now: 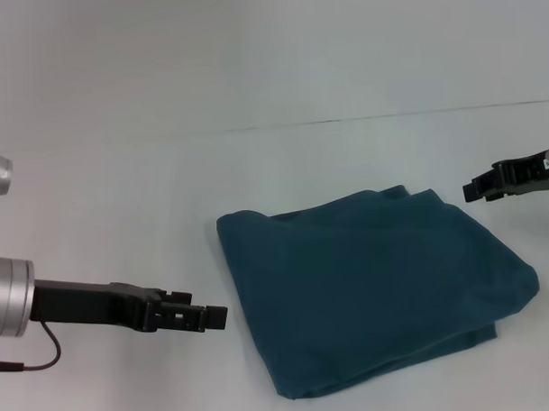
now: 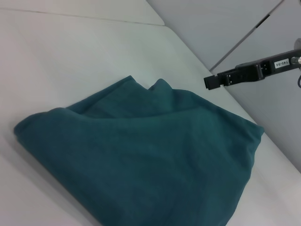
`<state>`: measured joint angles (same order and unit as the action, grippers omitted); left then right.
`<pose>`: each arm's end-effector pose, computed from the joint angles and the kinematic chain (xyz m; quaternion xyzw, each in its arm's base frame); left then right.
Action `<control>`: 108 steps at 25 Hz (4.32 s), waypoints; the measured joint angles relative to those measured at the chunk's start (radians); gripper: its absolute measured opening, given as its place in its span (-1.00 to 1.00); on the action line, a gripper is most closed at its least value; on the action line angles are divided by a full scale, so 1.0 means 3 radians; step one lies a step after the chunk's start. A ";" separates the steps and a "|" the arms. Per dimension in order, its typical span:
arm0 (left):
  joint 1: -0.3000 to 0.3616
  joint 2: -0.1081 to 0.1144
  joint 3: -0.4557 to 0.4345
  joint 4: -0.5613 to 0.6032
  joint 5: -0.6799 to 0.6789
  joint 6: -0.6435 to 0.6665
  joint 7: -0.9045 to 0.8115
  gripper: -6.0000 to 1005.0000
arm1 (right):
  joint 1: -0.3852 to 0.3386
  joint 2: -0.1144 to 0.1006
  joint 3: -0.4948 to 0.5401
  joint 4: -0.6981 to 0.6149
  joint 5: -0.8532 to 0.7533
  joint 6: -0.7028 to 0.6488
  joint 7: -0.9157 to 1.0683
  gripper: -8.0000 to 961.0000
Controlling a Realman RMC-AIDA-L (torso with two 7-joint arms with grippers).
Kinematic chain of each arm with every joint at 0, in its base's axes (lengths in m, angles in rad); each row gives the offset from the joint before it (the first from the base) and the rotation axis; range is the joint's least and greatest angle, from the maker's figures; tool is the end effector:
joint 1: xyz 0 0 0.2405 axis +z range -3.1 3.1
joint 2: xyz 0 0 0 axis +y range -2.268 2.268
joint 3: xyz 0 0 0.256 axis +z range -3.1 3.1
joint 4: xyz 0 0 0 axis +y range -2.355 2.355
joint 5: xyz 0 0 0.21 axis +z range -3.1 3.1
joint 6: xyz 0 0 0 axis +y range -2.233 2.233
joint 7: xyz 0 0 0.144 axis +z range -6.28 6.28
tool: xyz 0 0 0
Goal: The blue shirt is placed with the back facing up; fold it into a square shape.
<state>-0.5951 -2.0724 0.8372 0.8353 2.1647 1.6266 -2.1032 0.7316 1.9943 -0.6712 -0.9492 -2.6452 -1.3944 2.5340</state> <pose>-0.2333 0.3402 0.0022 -0.8928 -0.4304 -0.1319 0.0189 0.2663 0.4093 0.0838 -0.7816 0.5627 0.0169 0.2687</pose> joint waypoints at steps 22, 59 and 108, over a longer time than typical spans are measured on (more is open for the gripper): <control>-0.0150 0.0045 -0.0035 0.0100 0.0386 -0.0580 -0.0946 0.75 | -0.0162 0.0243 -0.0084 -0.0452 0.0490 -0.0054 -0.0504 0.04; -0.0962 -0.0060 0.0267 -0.0907 0.0722 -0.1390 -0.1704 0.75 | 0.0053 -0.0079 -0.0176 -0.1014 0.0371 -0.1686 -0.0515 0.59; -0.1154 -0.0275 0.0433 -0.1213 0.0630 -0.1696 -0.1253 -0.64 | -0.0005 -0.0041 -0.0145 -0.1008 0.0400 -0.1545 -0.0526 0.57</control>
<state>-0.9413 -2.1548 0.9669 0.4714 2.3535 1.1177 -2.4789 0.7302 1.9818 -0.7149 -1.2517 -2.5251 -1.8580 2.3762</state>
